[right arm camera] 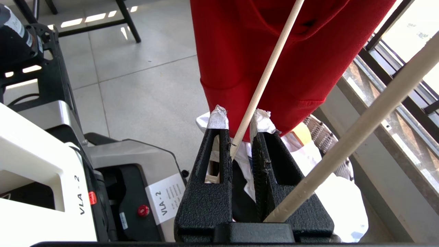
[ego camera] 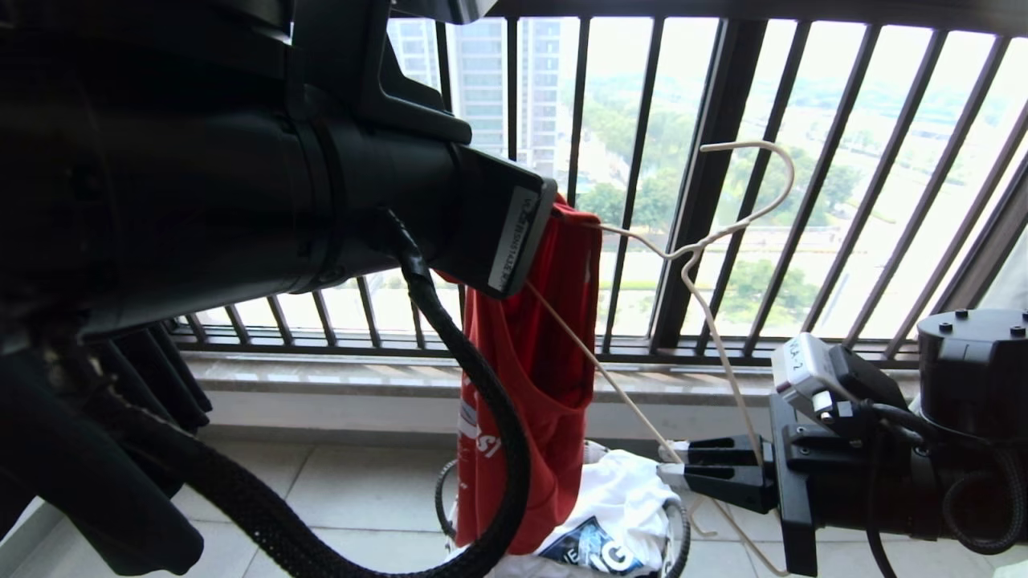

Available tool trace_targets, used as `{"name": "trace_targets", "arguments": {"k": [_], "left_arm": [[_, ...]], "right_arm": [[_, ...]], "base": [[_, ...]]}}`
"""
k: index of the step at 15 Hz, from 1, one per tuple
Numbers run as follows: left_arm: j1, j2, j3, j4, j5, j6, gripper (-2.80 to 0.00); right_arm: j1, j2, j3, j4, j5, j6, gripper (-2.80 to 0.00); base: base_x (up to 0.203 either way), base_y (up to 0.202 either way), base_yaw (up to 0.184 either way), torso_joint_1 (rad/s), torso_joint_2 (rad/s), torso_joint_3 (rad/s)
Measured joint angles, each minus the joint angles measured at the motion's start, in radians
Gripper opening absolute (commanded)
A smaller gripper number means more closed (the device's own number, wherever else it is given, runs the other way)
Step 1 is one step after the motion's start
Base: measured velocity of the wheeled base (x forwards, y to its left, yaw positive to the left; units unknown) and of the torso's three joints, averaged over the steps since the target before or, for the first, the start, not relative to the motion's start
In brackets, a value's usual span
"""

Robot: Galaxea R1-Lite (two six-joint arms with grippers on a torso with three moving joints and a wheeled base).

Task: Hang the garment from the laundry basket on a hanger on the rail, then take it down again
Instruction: Hang the clothes on the clothes rack

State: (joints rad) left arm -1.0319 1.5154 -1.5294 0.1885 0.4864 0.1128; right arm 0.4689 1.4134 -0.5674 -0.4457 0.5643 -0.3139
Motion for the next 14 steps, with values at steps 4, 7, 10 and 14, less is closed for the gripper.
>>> {"name": "trace_targets", "arguments": {"k": [4, 7, 10, 14], "left_arm": [[0.03, 0.019, 0.003, -0.005, 0.013, -0.006, -2.8], [0.131, 0.001, -0.009, -0.006, 0.029, 0.037, -2.8], [0.226, -0.012, -0.015, -0.011, 0.031, 0.085, -2.8], [0.29, 0.003, -0.013, -0.081, 0.031, 0.11, -2.8]], "right_arm": [[0.001, 0.001, 0.008, 0.001, 0.0, -0.024, -2.8], [0.002, 0.002, 0.013, 0.0, 0.0, -0.028, -2.8], [0.006, 0.002, 0.018, 0.0, 0.001, -0.032, -2.8], [0.012, 0.005, 0.023, 0.002, 0.0, -0.05, -2.8]], "base": [[0.0, 0.0, 0.0, 0.0, 0.0, 0.0], [0.0, 0.0, 0.0, 0.0, 0.0, 0.0], [0.0, 0.0, 0.0, 0.0, 0.0, 0.0], [0.0, 0.0, 0.0, 0.0, 0.0, 0.0]]}}
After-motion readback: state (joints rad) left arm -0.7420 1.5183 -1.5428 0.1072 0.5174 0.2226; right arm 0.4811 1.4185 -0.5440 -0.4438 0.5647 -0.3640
